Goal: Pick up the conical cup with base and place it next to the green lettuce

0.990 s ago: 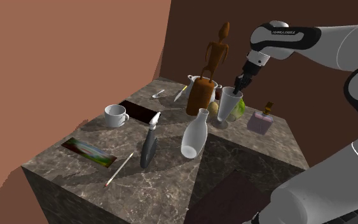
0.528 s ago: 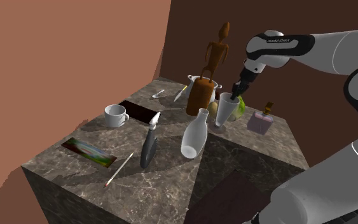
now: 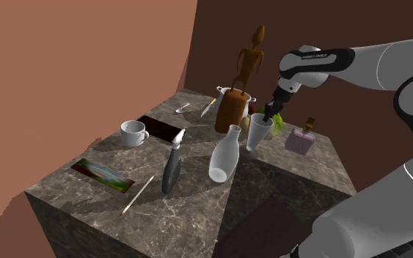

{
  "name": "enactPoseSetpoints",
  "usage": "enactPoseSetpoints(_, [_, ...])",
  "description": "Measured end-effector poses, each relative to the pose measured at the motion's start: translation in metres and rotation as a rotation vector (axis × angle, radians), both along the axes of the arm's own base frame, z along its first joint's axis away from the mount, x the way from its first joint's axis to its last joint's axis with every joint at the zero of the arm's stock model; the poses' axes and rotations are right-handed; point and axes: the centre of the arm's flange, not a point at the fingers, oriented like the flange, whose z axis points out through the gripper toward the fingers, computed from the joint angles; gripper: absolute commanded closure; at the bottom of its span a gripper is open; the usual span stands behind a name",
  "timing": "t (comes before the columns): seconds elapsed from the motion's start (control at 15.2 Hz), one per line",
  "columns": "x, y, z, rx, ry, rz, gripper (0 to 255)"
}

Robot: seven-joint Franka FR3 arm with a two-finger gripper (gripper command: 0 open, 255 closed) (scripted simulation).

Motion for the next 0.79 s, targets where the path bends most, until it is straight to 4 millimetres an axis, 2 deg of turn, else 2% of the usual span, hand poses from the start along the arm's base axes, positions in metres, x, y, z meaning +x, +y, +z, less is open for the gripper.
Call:
enactPoseSetpoints(0.33, [-0.0002,0.0003,-0.0019,0.0,-0.001,0.0,255])
enactPoseSetpoints(0.4, [-0.0002,0.0003,-0.0019,0.0,-0.001,0.0,0])
enactPoseSetpoints(0.79, [-0.0001,0.0003,-0.0017,0.0,-0.001,0.0,0])
